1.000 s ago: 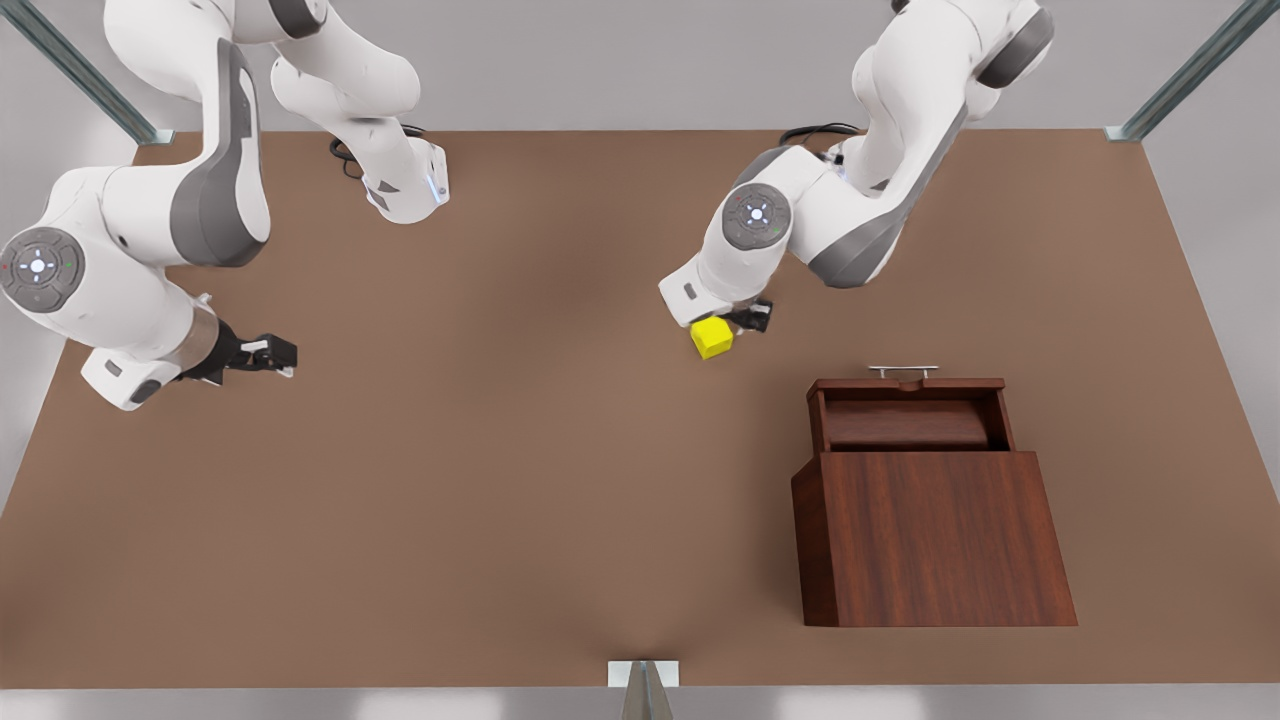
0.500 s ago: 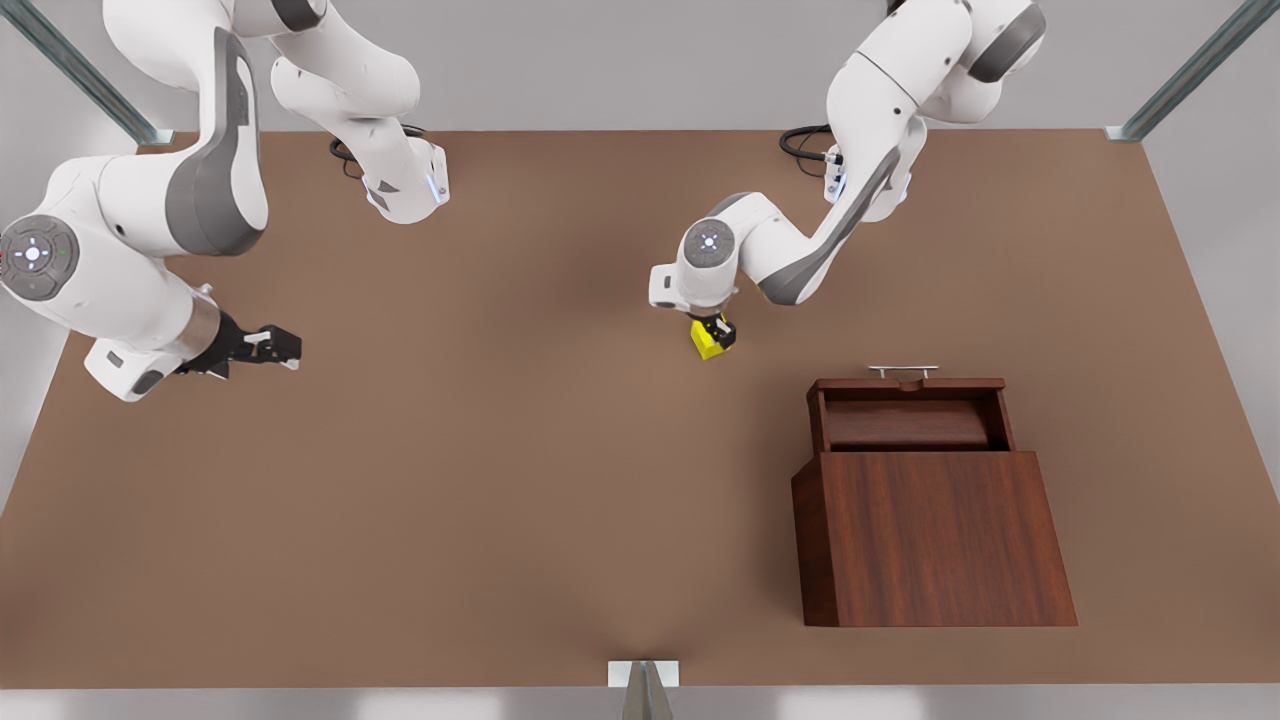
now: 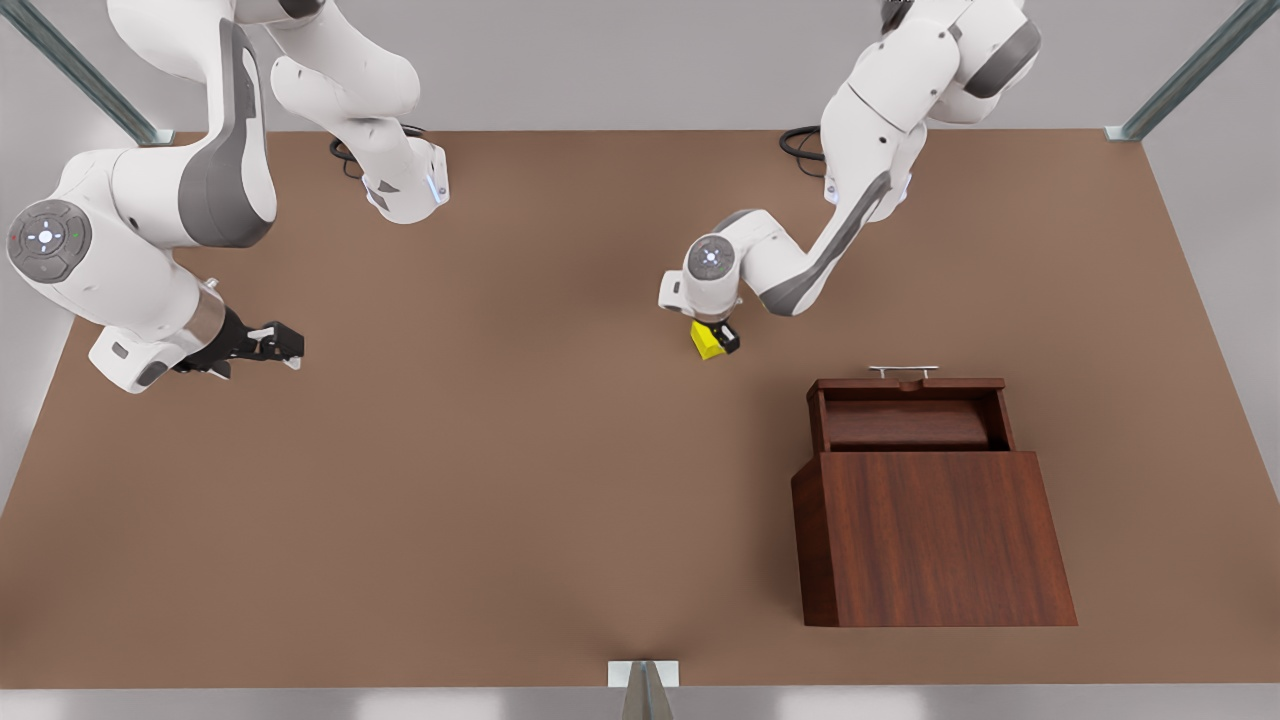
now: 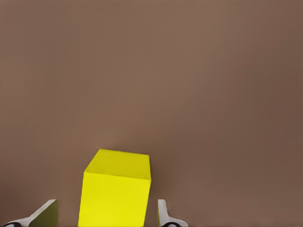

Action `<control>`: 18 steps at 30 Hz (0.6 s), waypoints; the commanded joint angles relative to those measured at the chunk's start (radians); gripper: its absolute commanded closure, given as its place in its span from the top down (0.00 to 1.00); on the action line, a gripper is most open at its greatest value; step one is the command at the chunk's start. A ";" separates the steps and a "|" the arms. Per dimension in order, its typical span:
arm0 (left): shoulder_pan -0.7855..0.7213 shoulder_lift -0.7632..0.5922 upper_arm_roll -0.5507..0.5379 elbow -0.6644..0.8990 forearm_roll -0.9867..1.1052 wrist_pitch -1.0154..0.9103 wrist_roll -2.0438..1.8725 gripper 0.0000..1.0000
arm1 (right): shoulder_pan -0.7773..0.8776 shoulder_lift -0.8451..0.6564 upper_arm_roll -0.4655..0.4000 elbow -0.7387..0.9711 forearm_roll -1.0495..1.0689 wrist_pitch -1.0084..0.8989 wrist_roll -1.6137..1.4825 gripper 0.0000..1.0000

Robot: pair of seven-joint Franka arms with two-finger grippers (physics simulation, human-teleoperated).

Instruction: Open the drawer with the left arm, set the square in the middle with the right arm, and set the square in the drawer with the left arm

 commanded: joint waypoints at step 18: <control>-0.012 0.049 0.008 -0.003 0.060 0.034 0.036 1.00 | 0.003 0.024 0.005 0.021 0.000 0.049 -0.002 1.00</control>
